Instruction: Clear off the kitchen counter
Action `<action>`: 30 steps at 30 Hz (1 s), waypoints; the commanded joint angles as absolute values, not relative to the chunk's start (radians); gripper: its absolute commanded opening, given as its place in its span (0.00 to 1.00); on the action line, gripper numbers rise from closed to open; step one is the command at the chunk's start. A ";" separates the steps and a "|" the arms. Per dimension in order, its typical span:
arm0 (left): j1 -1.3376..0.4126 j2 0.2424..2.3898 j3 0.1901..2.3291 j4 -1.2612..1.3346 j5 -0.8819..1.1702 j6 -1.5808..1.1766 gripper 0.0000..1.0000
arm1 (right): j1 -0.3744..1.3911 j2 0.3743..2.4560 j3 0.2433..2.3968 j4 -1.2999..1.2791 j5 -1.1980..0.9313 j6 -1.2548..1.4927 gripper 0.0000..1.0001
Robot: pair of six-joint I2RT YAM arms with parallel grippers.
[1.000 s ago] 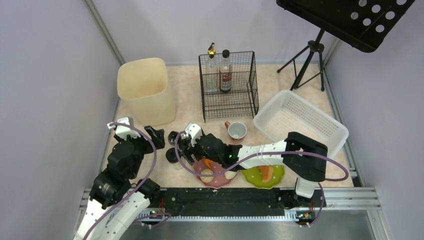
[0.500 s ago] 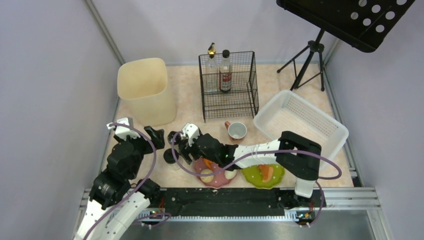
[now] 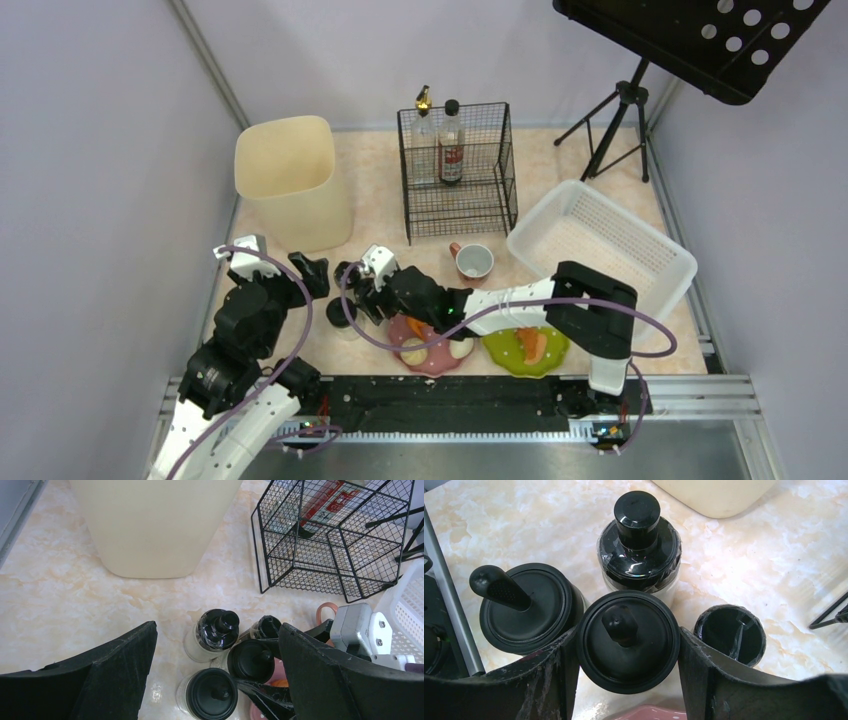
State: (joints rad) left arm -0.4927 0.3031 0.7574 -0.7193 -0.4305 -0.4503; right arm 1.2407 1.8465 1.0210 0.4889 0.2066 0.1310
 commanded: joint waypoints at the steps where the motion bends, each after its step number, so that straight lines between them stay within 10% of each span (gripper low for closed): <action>1: -0.491 0.301 0.749 -0.690 -0.422 -0.442 0.96 | 1.238 1.868 1.055 0.535 0.182 0.135 0.44; 10: -0.490 0.305 0.750 -0.690 -0.421 -0.442 0.95 | 1.239 1.782 1.016 0.556 0.188 0.129 0.20; 30: -0.491 0.312 0.749 -0.692 -0.422 -0.440 0.96 | 1.265 1.430 0.988 0.497 0.236 0.086 0.16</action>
